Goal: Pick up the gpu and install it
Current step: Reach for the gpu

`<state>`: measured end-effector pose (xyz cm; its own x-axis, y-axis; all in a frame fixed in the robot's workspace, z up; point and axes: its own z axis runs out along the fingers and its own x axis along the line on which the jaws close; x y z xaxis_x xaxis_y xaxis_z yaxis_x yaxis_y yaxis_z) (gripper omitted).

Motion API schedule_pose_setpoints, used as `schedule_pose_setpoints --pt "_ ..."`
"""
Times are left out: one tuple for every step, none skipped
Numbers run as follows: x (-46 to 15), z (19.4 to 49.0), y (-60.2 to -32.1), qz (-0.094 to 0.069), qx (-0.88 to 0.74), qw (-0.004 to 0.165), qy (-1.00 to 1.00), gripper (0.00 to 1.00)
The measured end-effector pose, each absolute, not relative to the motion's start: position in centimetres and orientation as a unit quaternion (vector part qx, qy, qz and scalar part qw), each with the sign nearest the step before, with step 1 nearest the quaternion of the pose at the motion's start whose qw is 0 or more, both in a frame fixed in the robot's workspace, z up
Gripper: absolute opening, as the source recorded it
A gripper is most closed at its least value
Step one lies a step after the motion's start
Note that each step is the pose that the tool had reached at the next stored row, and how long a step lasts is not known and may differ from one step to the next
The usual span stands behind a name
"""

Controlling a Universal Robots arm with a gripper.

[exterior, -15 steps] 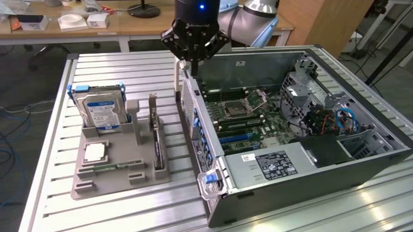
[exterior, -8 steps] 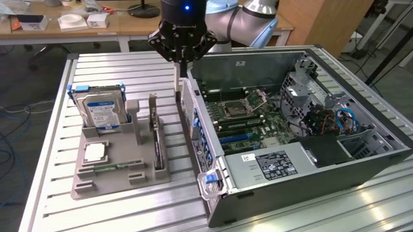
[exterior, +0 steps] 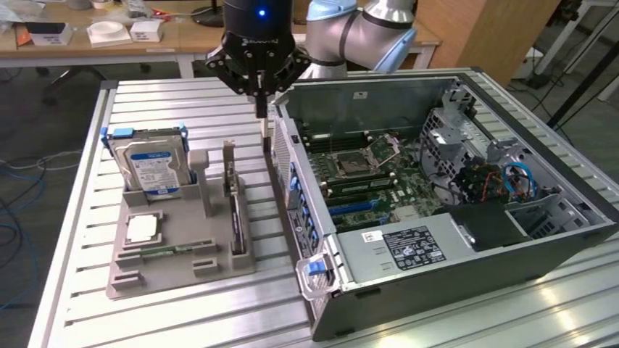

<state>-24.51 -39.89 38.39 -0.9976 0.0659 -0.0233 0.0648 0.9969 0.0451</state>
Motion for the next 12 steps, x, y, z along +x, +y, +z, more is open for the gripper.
schedule_pose_setpoints --pt "-24.7 38.4 -39.9 0.022 0.033 0.012 0.999 0.11" --pt "-24.9 38.4 -39.9 0.022 0.032 0.012 0.999 0.11" --pt "-25.1 38.3 -39.9 0.022 0.032 0.012 0.999 0.11" --pt "-25.3 38.3 -39.9 0.022 0.032 0.012 0.999 0.11" --pt "-25.5 38.3 -39.9 0.022 0.032 0.012 0.999 0.11" --pt "-25.7 38.3 -39.9 0.022 0.032 0.012 0.999 0.11" --pt "-25.9 38.3 -39.9 0.022 0.031 0.012 0.999 0.11" --pt "-26.1 38.3 -39.9 0.022 0.031 0.012 0.999 0.11" --pt "-26.4 38.3 -39.9 0.022 0.031 0.012 0.999 0.11" --pt "-26.6 38.3 -39.9 0.022 0.031 0.012 0.999 0.11" --pt "-26.8 38.2 -39.9 0.022 0.031 0.012 0.999 0.11" --pt "-27.0 38.2 -39.9 0.022 0.030 0.012 0.999 0.11"
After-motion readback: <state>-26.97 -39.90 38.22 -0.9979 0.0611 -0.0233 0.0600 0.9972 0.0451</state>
